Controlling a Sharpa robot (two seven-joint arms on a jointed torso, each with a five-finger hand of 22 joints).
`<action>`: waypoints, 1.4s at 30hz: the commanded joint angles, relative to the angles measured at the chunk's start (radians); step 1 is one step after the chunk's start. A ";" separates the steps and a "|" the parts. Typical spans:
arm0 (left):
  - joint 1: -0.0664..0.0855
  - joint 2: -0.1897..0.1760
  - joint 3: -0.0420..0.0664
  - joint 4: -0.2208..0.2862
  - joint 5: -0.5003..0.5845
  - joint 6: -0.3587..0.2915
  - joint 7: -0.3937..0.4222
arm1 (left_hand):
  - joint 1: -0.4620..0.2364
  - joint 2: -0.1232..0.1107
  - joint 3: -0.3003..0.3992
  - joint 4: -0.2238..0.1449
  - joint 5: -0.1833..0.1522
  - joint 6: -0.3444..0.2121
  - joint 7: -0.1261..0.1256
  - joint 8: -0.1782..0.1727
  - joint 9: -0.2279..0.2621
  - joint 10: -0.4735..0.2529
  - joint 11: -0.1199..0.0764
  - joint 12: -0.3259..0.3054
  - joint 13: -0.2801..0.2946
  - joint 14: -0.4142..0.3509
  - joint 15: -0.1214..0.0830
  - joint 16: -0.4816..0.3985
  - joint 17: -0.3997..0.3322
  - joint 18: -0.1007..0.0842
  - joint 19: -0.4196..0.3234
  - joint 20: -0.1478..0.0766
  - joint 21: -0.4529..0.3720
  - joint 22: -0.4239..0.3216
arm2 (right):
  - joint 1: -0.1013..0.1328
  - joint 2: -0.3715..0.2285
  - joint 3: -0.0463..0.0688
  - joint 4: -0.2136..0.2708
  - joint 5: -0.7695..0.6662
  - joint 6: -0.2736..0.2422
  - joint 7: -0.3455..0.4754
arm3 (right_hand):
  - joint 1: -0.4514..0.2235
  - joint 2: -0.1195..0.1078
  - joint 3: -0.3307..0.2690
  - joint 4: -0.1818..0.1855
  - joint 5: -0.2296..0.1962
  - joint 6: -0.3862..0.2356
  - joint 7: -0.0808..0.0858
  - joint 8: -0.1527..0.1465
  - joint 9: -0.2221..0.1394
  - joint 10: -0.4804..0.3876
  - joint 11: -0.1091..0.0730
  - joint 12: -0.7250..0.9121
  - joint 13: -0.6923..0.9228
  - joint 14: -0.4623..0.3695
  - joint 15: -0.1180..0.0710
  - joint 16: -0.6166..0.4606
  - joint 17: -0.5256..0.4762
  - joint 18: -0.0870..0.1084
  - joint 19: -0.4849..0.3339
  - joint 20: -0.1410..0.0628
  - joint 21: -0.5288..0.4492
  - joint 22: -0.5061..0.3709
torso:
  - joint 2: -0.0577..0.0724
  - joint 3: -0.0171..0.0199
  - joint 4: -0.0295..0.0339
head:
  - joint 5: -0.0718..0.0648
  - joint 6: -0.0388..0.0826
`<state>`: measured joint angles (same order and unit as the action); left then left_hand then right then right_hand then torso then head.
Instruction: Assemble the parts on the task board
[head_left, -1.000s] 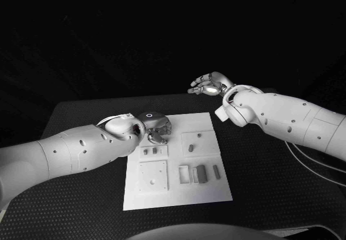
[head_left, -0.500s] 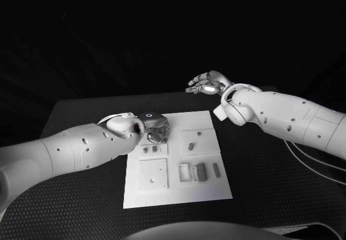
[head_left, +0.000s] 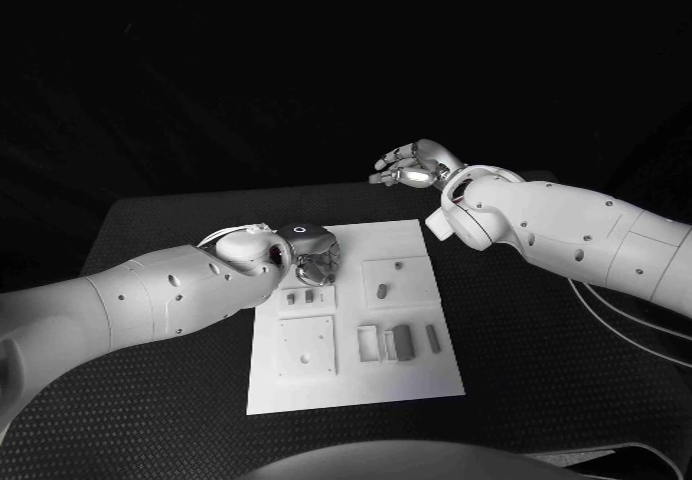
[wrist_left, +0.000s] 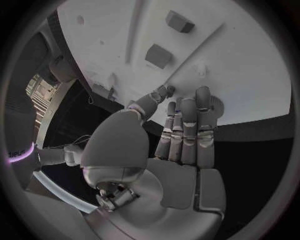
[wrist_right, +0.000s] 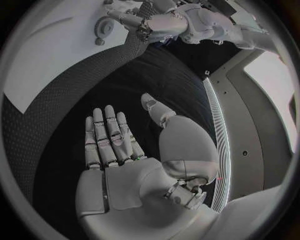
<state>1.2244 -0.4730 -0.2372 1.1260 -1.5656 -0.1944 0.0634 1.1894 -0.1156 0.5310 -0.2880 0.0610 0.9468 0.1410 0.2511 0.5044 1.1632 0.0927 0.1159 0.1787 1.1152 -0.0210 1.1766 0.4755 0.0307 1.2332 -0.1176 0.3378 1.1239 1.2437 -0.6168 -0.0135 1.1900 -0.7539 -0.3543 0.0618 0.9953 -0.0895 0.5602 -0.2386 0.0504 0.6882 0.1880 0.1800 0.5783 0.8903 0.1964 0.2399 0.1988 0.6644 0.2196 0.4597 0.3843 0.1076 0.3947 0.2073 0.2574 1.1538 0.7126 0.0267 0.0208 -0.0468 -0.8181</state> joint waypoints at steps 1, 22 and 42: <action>-0.004 0.005 0.000 -0.005 -0.006 0.000 0.000 | -0.002 0.009 0.002 0.003 0.007 0.006 0.001 0.006 -0.002 0.008 0.001 -0.004 0.001 0.006 0.002 0.005 0.002 0.059 0.007 -0.001 0.004 0.004 | 0.000 0.001 0.000 0.007 0.001 0.018 -0.001 | -0.004 -0.001 -0.002 0.007 -0.002 -0.008 0.059 0.004 -0.002 0.008 0.001 -0.007 -0.002 0.007 0.003 -0.007 -0.002 -0.014 -0.005 -0.001 -0.007 0.002 | -0.001 -0.0006 -0.0001 | 0.000 -0.002; -0.017 0.016 0.000 -0.018 -0.006 -0.012 -0.008 | -0.009 0.047 0.017 0.005 0.011 0.024 -0.001 0.015 -0.006 0.030 -0.006 -0.004 0.011 0.024 -0.005 0.025 0.012 0.064 0.019 -0.006 0.022 0.034 | 0.000 0.002 0.000 0.007 0.002 0.020 0.001 | -0.002 0.000 -0.003 0.009 -0.002 -0.008 0.059 0.005 -0.004 0.012 0.001 -0.011 -0.010 0.005 0.004 -0.012 -0.004 -0.015 -0.007 0.000 -0.010 0.004 | -0.001 -0.0005 -0.0014 | 0.001 -0.006; -0.024 0.036 0.000 -0.057 -0.006 -0.005 -0.020 | -0.006 0.053 0.033 0.002 0.021 0.023 0.004 0.014 -0.011 0.032 -0.007 -0.011 0.014 0.038 -0.007 0.034 0.016 0.067 0.029 -0.010 0.031 0.050 | 0.000 0.005 0.000 0.004 0.002 0.020 -0.002 | -0.002 -0.001 -0.006 0.011 -0.002 -0.009 0.060 0.007 -0.006 0.016 0.000 -0.015 -0.019 0.004 0.006 -0.016 -0.007 -0.016 -0.012 0.001 -0.014 0.008 | 0.000 -0.0012 -0.0017 | 0.000 -0.008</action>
<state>1.2056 -0.4385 -0.2342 1.0746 -1.5661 -0.2014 0.0516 1.1813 -0.0655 0.5586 -0.2851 0.0764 0.9683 0.1407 0.2635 0.4942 1.1907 0.0836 0.1111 0.1934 1.1457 -0.0296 1.2075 0.4901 0.0313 1.2548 -0.1287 0.3650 1.1726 1.2437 -0.6131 -0.0135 1.1943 -0.7518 -0.3436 0.0558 0.9953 -0.0895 0.5547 -0.2330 0.0504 0.6847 0.1843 0.1836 0.5741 0.8974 0.1964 0.2284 0.1808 0.6644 0.2195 0.4480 0.3789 0.1077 0.3874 0.2076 0.2496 1.1607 0.7121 0.0262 0.0191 -0.0459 -0.8257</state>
